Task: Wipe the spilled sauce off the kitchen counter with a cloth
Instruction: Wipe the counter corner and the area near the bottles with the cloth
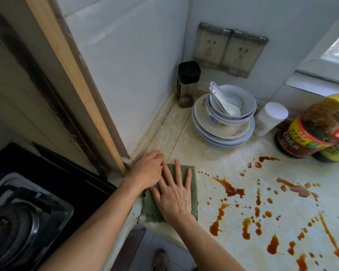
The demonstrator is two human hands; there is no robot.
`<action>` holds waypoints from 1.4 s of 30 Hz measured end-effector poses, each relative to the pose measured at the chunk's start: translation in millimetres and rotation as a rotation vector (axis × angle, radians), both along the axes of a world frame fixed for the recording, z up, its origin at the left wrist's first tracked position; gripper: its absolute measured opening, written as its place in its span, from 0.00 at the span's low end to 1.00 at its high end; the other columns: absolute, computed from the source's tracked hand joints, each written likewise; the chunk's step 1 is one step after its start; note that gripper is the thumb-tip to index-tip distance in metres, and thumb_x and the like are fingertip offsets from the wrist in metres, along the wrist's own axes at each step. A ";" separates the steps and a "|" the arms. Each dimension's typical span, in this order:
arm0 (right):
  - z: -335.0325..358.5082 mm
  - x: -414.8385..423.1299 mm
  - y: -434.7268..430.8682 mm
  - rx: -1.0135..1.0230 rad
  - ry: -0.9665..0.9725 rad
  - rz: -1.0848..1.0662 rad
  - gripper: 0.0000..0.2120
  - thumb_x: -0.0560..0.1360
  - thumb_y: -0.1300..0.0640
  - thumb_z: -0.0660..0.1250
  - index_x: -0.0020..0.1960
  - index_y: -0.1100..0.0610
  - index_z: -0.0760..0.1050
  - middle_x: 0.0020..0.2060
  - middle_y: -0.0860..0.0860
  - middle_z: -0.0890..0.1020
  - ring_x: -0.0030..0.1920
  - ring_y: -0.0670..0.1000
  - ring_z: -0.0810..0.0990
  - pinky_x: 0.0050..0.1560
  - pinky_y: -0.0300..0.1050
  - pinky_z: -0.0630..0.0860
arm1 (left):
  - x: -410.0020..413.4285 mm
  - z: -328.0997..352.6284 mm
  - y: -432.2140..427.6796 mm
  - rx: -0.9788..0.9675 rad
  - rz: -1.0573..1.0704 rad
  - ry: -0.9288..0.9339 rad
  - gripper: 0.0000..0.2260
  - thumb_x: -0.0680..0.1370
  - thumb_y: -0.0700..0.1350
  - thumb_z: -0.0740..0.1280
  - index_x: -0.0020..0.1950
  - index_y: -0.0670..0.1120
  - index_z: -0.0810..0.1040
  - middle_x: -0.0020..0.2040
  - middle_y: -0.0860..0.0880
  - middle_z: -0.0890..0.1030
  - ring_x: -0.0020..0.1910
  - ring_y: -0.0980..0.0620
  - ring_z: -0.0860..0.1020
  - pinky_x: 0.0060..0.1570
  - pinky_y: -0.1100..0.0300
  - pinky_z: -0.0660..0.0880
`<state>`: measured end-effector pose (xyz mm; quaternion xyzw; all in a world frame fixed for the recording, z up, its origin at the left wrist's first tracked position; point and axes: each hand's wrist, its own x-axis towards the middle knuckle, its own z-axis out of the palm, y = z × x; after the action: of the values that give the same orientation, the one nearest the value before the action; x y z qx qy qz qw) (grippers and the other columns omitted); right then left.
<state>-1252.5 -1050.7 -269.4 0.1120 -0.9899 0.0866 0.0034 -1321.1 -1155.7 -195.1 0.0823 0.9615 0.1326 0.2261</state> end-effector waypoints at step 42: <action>-7.2 53.9 15.4 -0.055 0.061 0.111 0.24 0.80 0.43 0.54 0.75 0.46 0.64 0.75 0.50 0.66 0.77 0.56 0.59 0.71 0.63 0.54 | 11.8 -17.5 1.1 0.119 0.038 0.069 0.32 0.75 0.29 0.54 0.77 0.46 0.50 0.78 0.51 0.45 0.76 0.50 0.47 0.74 0.53 0.53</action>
<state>-1198.6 -1035.3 -276.6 0.1693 -0.9789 0.1102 0.0317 -1309.2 -1154.6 -212.6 0.0817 0.9606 0.1909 0.1849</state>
